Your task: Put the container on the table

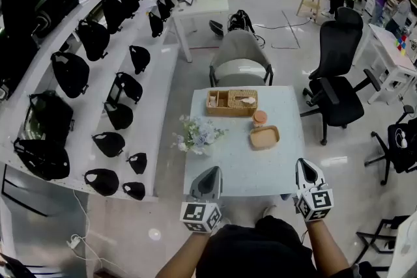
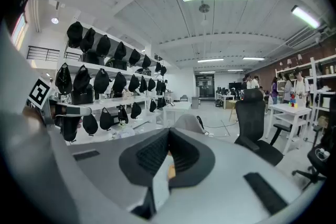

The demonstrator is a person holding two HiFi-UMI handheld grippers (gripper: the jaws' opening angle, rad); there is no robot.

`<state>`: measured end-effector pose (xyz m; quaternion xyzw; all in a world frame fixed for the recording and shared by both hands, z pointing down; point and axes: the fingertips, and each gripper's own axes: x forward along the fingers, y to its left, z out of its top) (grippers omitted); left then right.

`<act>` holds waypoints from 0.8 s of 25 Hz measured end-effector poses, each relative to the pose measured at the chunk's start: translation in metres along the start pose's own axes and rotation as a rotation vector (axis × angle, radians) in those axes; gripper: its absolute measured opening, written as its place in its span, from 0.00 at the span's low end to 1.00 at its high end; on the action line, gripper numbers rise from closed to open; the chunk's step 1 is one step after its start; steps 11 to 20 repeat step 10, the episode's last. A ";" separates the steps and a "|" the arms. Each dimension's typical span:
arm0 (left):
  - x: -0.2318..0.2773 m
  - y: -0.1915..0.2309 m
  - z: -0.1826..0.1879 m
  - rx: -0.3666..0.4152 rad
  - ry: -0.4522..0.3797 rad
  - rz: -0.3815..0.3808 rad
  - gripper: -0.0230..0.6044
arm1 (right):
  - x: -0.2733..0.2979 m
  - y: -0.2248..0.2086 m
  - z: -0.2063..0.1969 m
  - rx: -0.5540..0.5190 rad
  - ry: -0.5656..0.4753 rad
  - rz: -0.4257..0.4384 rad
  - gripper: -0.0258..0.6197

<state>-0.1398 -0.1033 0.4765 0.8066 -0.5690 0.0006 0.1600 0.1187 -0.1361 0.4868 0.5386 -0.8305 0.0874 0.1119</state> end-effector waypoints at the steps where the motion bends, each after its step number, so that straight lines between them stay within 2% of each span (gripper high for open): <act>1: -0.001 0.002 -0.002 -0.004 0.006 -0.007 0.05 | 0.000 0.004 -0.001 0.000 0.002 -0.001 0.03; 10: -0.006 0.027 -0.007 -0.026 0.019 -0.052 0.05 | 0.009 0.036 -0.002 -0.018 0.012 -0.016 0.03; 20: -0.006 0.027 -0.007 -0.026 0.019 -0.052 0.05 | 0.009 0.036 -0.002 -0.018 0.012 -0.016 0.03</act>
